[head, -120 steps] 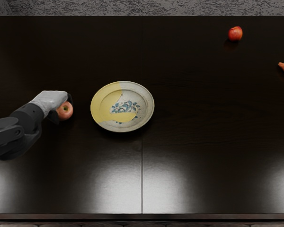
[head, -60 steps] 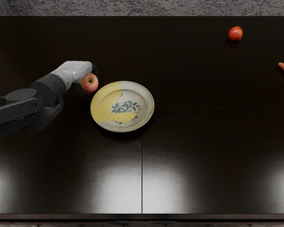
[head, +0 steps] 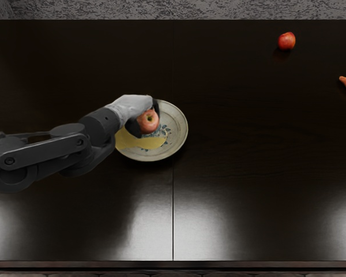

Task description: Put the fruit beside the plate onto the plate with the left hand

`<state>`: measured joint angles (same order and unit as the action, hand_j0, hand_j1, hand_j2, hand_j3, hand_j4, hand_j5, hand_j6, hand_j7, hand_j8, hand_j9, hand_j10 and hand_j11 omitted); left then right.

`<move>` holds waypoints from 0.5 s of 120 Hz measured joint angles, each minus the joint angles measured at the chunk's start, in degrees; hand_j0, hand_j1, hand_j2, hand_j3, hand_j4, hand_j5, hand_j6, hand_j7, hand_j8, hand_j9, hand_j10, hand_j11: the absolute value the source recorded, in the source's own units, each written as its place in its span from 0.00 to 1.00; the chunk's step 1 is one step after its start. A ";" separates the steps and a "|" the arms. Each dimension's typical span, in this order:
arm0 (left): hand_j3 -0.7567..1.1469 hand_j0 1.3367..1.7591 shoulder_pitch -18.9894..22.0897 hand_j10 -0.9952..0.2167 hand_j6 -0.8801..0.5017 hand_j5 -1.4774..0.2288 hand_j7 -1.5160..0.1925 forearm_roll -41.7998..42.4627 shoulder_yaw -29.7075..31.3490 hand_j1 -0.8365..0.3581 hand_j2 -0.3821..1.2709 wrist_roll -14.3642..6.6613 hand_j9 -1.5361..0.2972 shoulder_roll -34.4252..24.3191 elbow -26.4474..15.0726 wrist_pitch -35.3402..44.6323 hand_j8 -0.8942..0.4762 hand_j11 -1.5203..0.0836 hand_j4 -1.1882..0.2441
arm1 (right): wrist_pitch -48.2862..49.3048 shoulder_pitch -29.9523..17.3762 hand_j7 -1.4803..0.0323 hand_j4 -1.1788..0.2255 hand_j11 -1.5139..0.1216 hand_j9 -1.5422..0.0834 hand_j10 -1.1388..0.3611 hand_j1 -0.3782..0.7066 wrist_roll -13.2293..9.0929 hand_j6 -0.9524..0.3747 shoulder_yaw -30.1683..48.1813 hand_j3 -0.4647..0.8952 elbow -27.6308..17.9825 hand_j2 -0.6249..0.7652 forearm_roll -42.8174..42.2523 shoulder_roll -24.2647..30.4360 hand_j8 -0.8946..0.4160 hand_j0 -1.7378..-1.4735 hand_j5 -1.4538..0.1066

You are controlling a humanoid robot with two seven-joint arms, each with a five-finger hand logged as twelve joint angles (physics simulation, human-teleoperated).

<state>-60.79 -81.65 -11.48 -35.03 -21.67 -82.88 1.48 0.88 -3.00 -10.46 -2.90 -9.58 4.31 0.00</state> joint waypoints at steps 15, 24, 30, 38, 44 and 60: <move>0.40 0.75 0.05 0.36 0.40 0.42 0.44 -0.25 1.16 0.51 0.30 0.01 0.42 0.64 0.62 0.06 0.34 0.47 0.49 | 0.00 -0.02 0.98 0.84 0.93 0.95 0.76 0.03 0.00 0.72 0.00 0.34 0.00 0.45 0.00 0.00 0.68 0.30 0.93; 0.40 0.75 0.05 0.37 0.39 0.43 0.45 -0.31 1.62 0.52 0.28 0.01 0.43 0.64 1.02 0.08 0.33 0.48 0.48 | 0.00 -0.01 0.98 0.84 0.93 0.95 0.76 0.03 0.00 0.72 0.00 0.34 0.00 0.45 0.00 0.00 0.68 0.30 0.93; 0.40 0.75 -0.03 0.41 0.39 0.47 0.49 -0.27 1.75 0.56 0.28 0.02 0.47 0.65 1.19 0.12 0.34 0.53 0.50 | 0.00 -0.01 0.98 0.84 0.93 0.95 0.76 0.03 0.00 0.72 0.00 0.34 0.00 0.45 0.00 0.00 0.68 0.30 0.93; 0.40 0.75 -0.03 0.50 0.44 0.56 0.58 -0.21 1.78 0.65 0.27 0.02 0.55 0.67 1.34 0.30 0.40 0.62 0.57 | 0.00 -0.01 0.98 0.84 0.93 0.95 0.76 0.03 0.00 0.72 0.00 0.34 0.00 0.45 0.00 0.00 0.68 0.30 0.93; 0.40 0.75 -0.03 0.56 0.47 0.61 0.63 -0.16 1.66 0.71 0.26 0.02 0.60 0.67 1.38 0.39 0.45 0.68 0.61 | 0.00 0.00 0.98 0.84 0.93 0.95 0.76 0.03 0.00 0.72 0.00 0.34 0.00 0.45 0.00 0.00 0.68 0.30 0.93; 0.40 0.76 -1.08 0.67 0.54 0.72 0.74 0.30 1.07 0.83 0.25 0.03 0.70 0.02 0.36 0.45 0.53 0.80 0.71 | 0.00 -0.01 0.98 0.84 0.93 0.95 0.76 0.03 0.00 0.72 0.00 0.34 0.00 0.45 0.00 0.00 0.68 0.30 0.93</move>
<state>-61.87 -81.35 -10.41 -35.00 -21.65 -82.52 1.93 0.88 -3.01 -10.46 -2.90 -9.58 4.31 0.00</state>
